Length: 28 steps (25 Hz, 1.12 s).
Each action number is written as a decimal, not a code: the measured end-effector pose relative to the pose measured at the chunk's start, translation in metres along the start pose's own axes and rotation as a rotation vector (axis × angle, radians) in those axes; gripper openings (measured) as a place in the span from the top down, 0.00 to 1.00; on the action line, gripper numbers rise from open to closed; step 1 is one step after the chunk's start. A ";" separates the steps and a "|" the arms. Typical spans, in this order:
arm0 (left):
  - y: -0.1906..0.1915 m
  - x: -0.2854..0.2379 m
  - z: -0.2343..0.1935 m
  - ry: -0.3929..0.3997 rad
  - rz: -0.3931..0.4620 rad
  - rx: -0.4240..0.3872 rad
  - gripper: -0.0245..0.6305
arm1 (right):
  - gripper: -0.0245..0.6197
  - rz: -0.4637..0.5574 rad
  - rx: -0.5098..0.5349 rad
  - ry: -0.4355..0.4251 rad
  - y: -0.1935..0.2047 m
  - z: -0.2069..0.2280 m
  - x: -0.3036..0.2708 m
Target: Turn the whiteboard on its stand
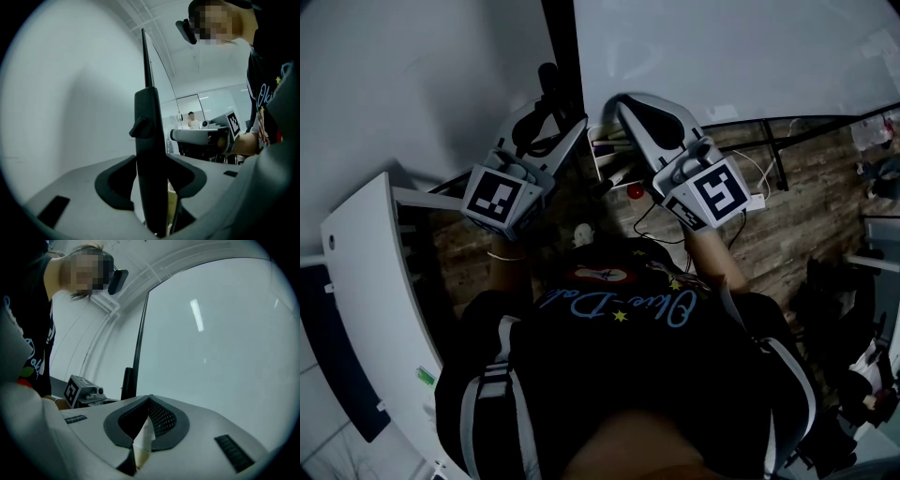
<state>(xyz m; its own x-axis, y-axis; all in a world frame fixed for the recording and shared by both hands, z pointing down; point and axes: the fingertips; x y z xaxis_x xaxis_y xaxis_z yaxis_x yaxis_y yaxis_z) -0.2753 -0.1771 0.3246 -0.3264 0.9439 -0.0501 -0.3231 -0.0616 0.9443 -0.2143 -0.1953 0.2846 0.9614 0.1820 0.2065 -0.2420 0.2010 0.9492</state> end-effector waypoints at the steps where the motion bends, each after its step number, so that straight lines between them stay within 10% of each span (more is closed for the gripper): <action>1: -0.001 0.000 0.000 -0.007 -0.003 -0.003 0.63 | 0.91 0.000 -0.001 -0.003 -0.001 -0.001 0.000; 16: -0.005 0.022 0.004 -0.139 -0.050 -0.042 0.65 | 0.91 0.002 -0.021 -0.050 -0.003 -0.004 0.013; 28: -0.014 0.043 0.010 -0.257 -0.063 -0.053 0.93 | 0.91 0.011 -0.052 -0.073 -0.005 -0.005 0.029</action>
<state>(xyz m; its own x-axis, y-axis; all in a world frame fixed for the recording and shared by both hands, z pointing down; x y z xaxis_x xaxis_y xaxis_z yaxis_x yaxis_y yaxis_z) -0.2763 -0.1329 0.3127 -0.0699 0.9974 -0.0178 -0.3844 -0.0105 0.9231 -0.1860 -0.1860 0.2846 0.9651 0.1138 0.2357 -0.2574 0.2490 0.9337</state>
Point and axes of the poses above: the fingertips, and each gripper's own axes: x backward along the fingers, z to its right, y out of its underside, and after that the axes turned 15 degrees about -x, right-handed
